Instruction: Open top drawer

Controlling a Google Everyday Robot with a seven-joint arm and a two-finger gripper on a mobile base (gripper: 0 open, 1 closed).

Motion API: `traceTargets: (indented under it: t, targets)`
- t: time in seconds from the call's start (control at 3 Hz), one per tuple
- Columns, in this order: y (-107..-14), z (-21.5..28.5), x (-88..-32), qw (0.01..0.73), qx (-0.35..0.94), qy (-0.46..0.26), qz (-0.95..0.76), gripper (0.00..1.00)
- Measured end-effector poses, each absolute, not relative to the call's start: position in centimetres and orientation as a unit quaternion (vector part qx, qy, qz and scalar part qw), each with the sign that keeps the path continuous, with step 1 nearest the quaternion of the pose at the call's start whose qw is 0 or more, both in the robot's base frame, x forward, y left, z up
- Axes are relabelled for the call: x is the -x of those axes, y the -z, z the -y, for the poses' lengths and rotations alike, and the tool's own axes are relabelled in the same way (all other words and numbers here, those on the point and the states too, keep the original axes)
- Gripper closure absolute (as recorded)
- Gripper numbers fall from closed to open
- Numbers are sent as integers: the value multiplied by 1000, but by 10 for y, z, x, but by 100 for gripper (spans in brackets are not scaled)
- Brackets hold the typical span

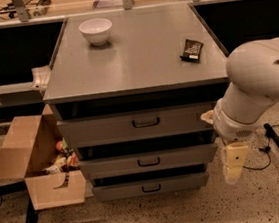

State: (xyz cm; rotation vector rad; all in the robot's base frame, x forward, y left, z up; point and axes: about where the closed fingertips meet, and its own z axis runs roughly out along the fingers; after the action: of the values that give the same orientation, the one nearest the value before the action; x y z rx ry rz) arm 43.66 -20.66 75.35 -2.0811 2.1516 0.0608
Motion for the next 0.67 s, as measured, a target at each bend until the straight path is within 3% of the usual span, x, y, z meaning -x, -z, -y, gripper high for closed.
traceTargets:
  t: [0.33, 0.67]
  targets:
    - [-707, 199, -480, 106, 688, -28, -718, 0]
    - [-707, 199, -480, 106, 688, -28, -718, 0]
